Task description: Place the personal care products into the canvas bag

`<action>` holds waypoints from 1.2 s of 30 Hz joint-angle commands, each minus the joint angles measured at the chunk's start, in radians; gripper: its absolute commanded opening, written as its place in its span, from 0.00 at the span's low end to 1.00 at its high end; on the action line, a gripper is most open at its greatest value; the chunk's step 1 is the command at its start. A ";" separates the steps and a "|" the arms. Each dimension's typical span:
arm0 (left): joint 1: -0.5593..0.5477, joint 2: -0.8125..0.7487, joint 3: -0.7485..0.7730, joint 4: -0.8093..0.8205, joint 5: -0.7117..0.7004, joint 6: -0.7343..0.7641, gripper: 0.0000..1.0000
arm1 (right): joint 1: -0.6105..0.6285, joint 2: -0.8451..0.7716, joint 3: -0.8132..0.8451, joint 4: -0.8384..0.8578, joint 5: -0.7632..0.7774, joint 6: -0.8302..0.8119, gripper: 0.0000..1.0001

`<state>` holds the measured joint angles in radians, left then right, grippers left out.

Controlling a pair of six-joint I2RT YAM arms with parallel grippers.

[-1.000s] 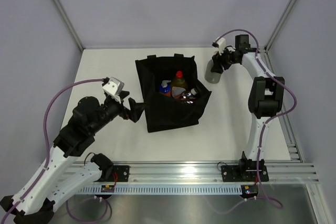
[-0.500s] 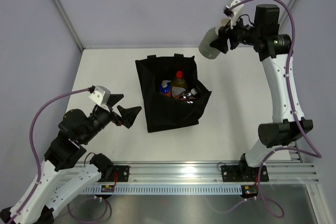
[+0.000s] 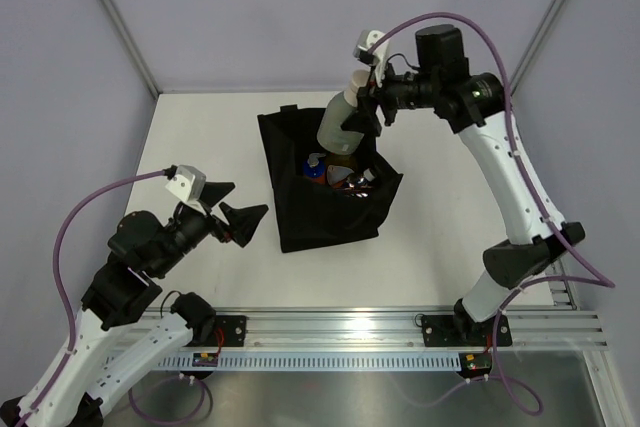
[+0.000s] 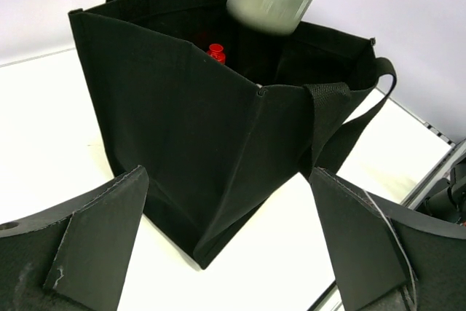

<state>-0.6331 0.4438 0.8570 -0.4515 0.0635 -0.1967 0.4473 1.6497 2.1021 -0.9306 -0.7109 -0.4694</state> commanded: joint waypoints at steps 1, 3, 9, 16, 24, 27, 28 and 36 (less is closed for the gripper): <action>0.003 -0.005 0.013 0.040 -0.008 -0.023 0.99 | 0.051 0.047 -0.001 0.017 -0.062 -0.075 0.00; 0.003 0.001 0.011 0.043 -0.010 -0.021 0.99 | 0.089 0.079 -0.008 -0.083 -0.116 -0.150 0.00; 0.003 0.010 -0.012 0.062 -0.002 -0.014 0.99 | 0.159 0.051 -0.209 -0.021 -0.139 -0.127 0.00; 0.003 0.015 -0.038 0.088 0.015 -0.020 0.99 | 0.163 0.140 -0.226 -0.020 -0.006 -0.061 0.29; 0.003 0.003 -0.052 0.091 0.033 -0.029 0.99 | 0.160 0.078 -0.078 -0.056 0.175 -0.100 1.00; 0.003 -0.008 -0.046 0.080 0.030 -0.026 0.99 | 0.140 0.055 -0.027 -0.068 0.202 -0.086 0.99; 0.003 -0.016 -0.044 0.079 0.027 -0.027 0.99 | 0.124 0.042 0.013 -0.063 0.217 -0.066 0.99; 0.003 -0.031 -0.023 0.022 0.003 -0.010 0.99 | -0.086 -0.152 -0.043 0.099 0.329 0.207 0.99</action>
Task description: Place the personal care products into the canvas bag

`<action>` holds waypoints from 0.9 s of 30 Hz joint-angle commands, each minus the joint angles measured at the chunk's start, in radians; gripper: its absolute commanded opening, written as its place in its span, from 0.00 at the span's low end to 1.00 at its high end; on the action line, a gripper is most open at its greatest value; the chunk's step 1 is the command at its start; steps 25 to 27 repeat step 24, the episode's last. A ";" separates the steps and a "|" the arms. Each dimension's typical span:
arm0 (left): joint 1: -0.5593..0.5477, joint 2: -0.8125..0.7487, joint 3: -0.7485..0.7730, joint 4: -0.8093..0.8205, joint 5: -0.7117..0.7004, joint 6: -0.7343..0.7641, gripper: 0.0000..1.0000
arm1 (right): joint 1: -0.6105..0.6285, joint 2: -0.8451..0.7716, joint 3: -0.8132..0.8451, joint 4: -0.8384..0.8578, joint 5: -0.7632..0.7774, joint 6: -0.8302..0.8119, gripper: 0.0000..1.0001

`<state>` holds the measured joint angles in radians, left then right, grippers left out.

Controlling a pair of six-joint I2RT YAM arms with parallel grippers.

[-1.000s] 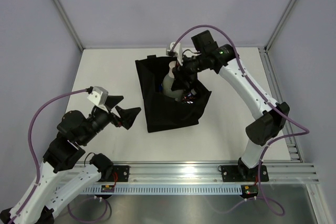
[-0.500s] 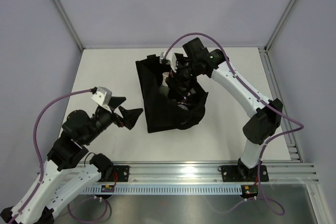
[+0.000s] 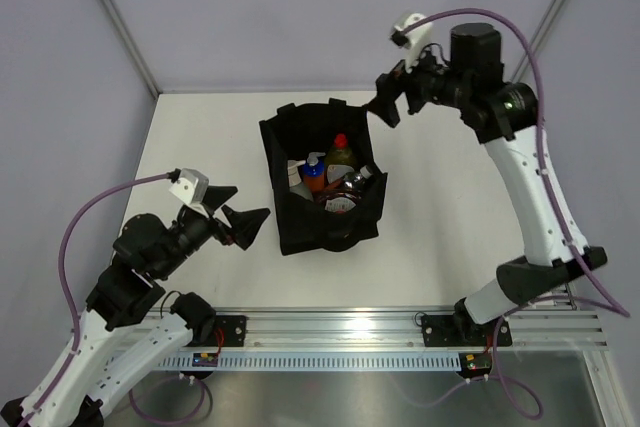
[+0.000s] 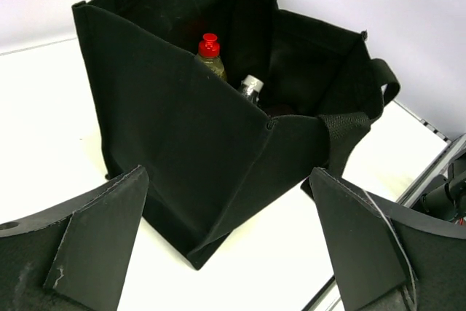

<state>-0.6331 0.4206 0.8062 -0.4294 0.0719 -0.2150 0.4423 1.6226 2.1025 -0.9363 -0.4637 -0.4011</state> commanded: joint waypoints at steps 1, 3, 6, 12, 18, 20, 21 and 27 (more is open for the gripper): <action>0.003 -0.011 0.030 -0.014 -0.014 0.012 0.99 | -0.103 -0.169 -0.167 0.154 0.176 0.169 0.99; 0.003 -0.011 0.034 -0.028 -0.035 0.014 0.99 | -0.140 -0.303 -0.375 0.286 0.370 0.238 1.00; 0.003 -0.022 0.031 -0.048 -0.057 0.016 0.99 | -0.149 -0.484 -0.580 0.405 0.570 0.281 0.99; 0.003 -0.048 -0.002 -0.058 -0.067 -0.003 0.99 | -0.234 -0.704 -0.826 0.389 0.677 0.364 0.99; 0.003 -0.045 -0.009 -0.066 -0.095 -0.014 0.99 | -0.293 -0.799 -0.892 0.393 0.683 0.372 1.00; 0.003 -0.048 -0.010 -0.072 -0.101 -0.014 0.99 | -0.301 -0.805 -0.889 0.375 0.672 0.392 1.00; 0.003 -0.048 -0.010 -0.071 -0.103 -0.014 0.99 | -0.303 -0.807 -0.882 0.367 0.657 0.393 0.99; 0.003 -0.049 -0.015 -0.075 -0.110 -0.015 0.99 | -0.306 -0.807 -0.877 0.361 0.643 0.395 1.00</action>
